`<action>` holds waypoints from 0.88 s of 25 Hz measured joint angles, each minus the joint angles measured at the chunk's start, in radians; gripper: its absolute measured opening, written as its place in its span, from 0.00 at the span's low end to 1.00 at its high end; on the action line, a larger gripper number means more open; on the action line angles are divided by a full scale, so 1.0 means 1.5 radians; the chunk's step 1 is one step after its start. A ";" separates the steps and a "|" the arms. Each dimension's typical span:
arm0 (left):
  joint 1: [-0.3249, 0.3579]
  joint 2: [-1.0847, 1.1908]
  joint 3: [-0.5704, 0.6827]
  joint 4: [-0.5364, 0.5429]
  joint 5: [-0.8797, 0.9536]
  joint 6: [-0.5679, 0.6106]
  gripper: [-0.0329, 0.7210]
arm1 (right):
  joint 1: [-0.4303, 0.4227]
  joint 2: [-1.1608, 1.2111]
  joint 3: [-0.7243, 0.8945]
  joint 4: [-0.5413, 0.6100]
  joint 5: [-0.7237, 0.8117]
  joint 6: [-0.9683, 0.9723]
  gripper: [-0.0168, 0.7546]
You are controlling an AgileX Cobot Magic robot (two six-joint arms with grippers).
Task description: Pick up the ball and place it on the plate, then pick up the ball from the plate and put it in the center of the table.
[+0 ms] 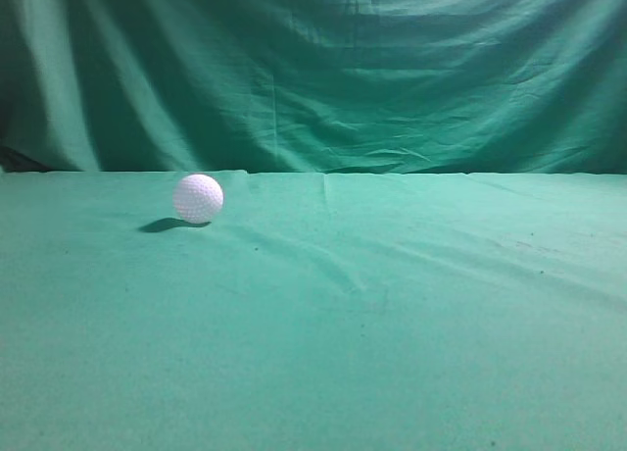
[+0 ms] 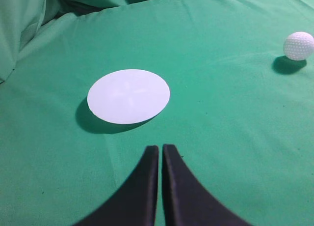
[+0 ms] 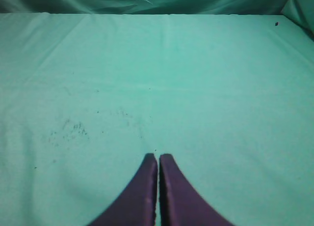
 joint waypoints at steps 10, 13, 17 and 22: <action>0.000 0.000 0.000 0.000 0.000 0.000 0.04 | 0.000 0.000 0.000 0.000 0.000 0.000 0.02; 0.000 0.000 0.000 0.000 0.000 0.000 0.04 | 0.000 0.000 0.000 0.000 0.000 0.000 0.02; 0.000 0.000 0.000 0.000 0.000 0.000 0.04 | 0.000 0.000 0.000 0.000 0.000 0.000 0.02; 0.000 0.000 0.000 0.000 0.000 0.000 0.04 | 0.000 0.000 0.000 0.000 0.000 0.000 0.02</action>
